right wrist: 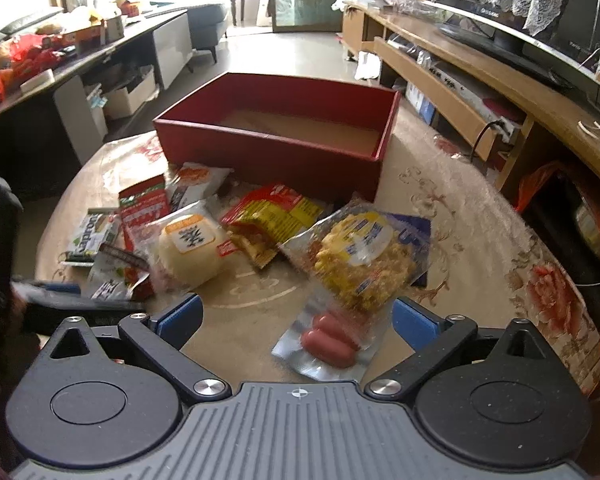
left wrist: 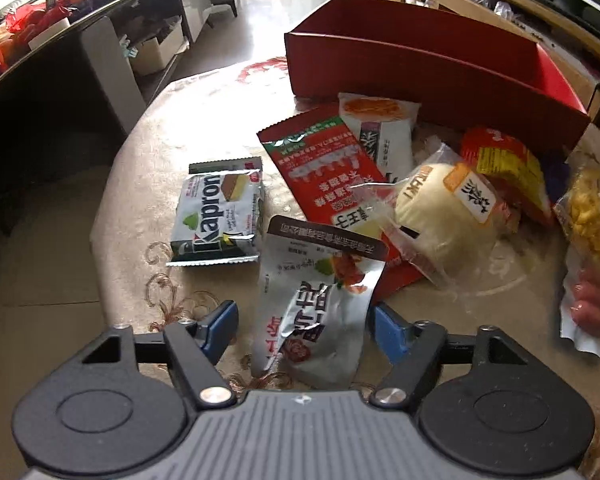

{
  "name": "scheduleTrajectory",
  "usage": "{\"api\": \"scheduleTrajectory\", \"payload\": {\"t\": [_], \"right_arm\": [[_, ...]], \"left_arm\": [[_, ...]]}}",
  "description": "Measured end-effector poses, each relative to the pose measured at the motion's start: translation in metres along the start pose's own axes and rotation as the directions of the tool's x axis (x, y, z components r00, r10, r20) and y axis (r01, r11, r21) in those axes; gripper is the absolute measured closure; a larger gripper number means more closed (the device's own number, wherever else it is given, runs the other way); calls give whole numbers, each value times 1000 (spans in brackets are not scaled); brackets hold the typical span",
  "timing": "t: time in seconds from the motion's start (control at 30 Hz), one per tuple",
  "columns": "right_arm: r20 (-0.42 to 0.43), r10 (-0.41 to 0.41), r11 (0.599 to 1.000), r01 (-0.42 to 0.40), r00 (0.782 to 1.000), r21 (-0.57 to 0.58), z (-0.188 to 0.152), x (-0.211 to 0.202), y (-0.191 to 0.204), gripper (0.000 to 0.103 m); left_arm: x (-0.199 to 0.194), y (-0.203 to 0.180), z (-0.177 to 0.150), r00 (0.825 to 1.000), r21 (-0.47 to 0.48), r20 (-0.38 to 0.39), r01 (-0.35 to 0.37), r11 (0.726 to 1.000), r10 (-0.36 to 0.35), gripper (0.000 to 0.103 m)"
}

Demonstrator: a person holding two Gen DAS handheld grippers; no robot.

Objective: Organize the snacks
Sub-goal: 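Grasp the white-and-red pouch with the left tool while the right tool grasps the wrapped round bun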

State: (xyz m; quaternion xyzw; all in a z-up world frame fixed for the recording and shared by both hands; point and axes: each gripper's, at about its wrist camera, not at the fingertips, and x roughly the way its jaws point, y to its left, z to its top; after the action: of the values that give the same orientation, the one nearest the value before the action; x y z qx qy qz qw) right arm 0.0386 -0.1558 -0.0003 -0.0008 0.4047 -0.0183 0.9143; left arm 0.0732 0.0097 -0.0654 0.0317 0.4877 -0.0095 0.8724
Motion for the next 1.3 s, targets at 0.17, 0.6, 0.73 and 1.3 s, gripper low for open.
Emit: {"api": "scheduleTrajectory", "payload": {"t": [0.17, 0.6, 0.73, 1.3], "right_arm": [[17, 11, 997, -12, 1000, 73, 16, 3, -8, 2], [-94, 160, 943, -181, 983, -280, 52, 58, 65, 1], [-185, 232, 892, -285, 955, -352, 58, 79, 72, 2], [-299, 281, 887, -366, 912, -281, 46, 97, 54, 31]], "left_arm": [[-4, 9, -5, 999, -33, -14, 35, 999, -35, 49], [-10, 28, -10, 984, -100, -65, 156, 983, -163, 51], [-10, 29, -10, 982, -98, -71, 165, 981, -172, 51], [-16, 33, -8, 981, -114, -66, 176, 978, -184, 50]]}}
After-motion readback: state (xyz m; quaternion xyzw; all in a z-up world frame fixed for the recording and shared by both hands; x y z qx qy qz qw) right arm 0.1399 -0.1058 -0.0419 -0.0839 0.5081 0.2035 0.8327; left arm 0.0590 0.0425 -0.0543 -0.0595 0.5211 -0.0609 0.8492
